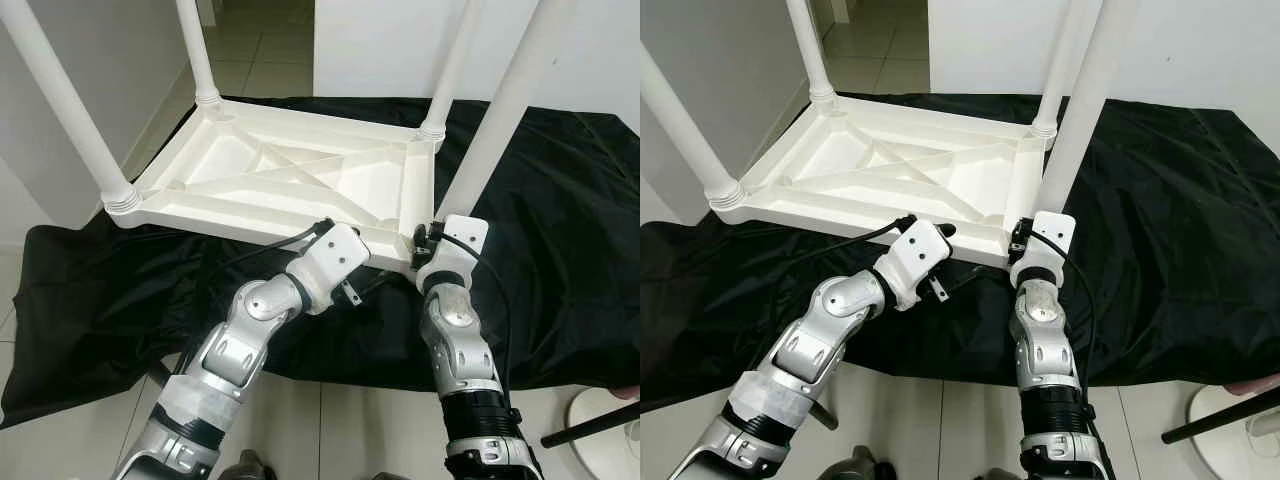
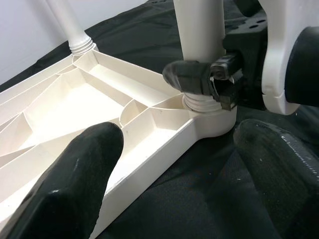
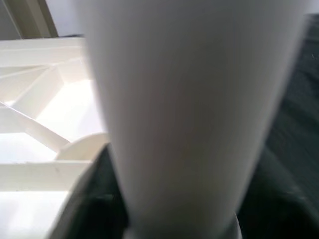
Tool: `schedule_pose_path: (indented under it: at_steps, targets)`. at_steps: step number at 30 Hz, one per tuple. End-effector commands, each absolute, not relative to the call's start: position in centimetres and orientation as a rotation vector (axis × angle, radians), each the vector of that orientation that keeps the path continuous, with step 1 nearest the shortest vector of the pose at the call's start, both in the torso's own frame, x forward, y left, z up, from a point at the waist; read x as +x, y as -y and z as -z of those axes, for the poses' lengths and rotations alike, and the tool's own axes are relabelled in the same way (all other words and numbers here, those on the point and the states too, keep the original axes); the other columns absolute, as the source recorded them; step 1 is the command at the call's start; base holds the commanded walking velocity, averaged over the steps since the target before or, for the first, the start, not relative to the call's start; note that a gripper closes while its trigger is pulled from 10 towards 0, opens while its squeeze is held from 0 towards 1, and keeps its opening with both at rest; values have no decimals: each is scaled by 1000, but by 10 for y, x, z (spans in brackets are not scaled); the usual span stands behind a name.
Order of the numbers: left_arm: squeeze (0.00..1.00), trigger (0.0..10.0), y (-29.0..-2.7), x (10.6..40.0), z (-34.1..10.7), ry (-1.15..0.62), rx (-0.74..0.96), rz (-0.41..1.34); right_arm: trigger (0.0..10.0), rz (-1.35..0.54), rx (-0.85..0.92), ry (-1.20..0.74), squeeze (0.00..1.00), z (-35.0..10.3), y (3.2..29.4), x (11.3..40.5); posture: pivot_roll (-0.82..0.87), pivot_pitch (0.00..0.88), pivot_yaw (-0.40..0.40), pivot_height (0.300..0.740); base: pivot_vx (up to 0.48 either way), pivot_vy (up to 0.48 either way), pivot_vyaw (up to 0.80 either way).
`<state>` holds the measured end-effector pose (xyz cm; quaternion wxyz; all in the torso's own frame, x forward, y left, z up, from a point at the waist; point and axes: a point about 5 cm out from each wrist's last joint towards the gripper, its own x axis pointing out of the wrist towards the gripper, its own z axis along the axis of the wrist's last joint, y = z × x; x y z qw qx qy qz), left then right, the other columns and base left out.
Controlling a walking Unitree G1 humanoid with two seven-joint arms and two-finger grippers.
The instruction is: Building children table
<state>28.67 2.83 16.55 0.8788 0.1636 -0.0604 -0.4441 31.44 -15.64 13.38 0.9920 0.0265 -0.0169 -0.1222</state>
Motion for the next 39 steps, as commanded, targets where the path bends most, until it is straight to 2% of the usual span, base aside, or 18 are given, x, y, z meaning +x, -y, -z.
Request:
schedule_pose_path:
  at_steps: [1, 5, 9, 10, 11, 12, 14, 19, 23, 31, 36, 37, 38, 39]
  targets:
    - [0, 10000, -32, 291, -166, 138, 352, 854, 10000, 258, 55, 25, 1000, -131, 160, 309, -12, 0, 23, 740, 0, 0, 0]
    - [0, 10000, -33, 291, -167, 139, 350, 850, 10000, 216, 77, 51, 1000, -134, 160, 307, -12, 0, 19, 740, 0, 0, 0]
    - [0, 10000, -34, 290, -165, 137, 355, 850, 10000, 84, 24, 70, 1000, -131, 165, 304, -11, 0, 14, 740, 0, 0, 0]
    - [0, 10000, -34, 289, -165, 137, 354, 850, 10000, 34, 4, 74, 180, -129, 166, 303, -9, 0, 13, 740, 0, 0, 0]
    - [0, 10000, -34, 289, -165, 137, 355, 850, 10000, -27, -3, 71, 0, -128, 168, 302, -8, 0, 12, 740, 0, 0, 0]
    - [0, 10000, -34, 289, -165, 137, 355, 850, 10000, -27, -3, 71, 0, -128, 168, 302, -8, 0, 12, 740, 0, 0, 0]
    - [0, 10000, -34, 288, -165, 139, 355, 852, 10000, -162, -26, 55, 0, -125, 174, 301, -8, 0, 12, 740, 0, 0, 0]
    - [0, 10000, -32, 288, -166, 147, 353, 860, 10000, -285, -91, 24, 0, -124, 184, 302, -17, 0, 20, 740, 0, 0, 0]
    - [0, 10000, -27, 289, -169, 160, 351, 875, 10000, -433, -196, -3, 0, -128, 202, 312, -21, 0, 28, 740, 0, 0, 0]
    - [0, 10000, -24, 289, -169, 166, 368, 890, 10000, -504, -282, -30, 0, -130, 207, 329, -22, 0, 37, 740, 0, 0, 0]
    - [0, 10000, -24, 290, -169, 170, 376, 890, 9922, -565, -295, -60, 0, -131, 201, 339, -10, 0, 29, 740, 0, 0, 0]
    - [0, 10000, -24, 290, -169, 172, 378, 888, 4627, -588, -298, -62, 0, -130, 200, 340, -7, 0, 27, 740, 0, 0, 0]
    - [0, 10000, -24, 290, -169, 173, 380, 886, 0, -600, -299, -66, 0, -130, 199, 342, -3, 0, 21, 740, 0, 0, 0]
    - [0, 10000, -25, 290, -169, 173, 381, 884, 0, -606, -300, -69, 0, -129, 199, 342, -3, 0, 21, 740, 0, 0, 0]
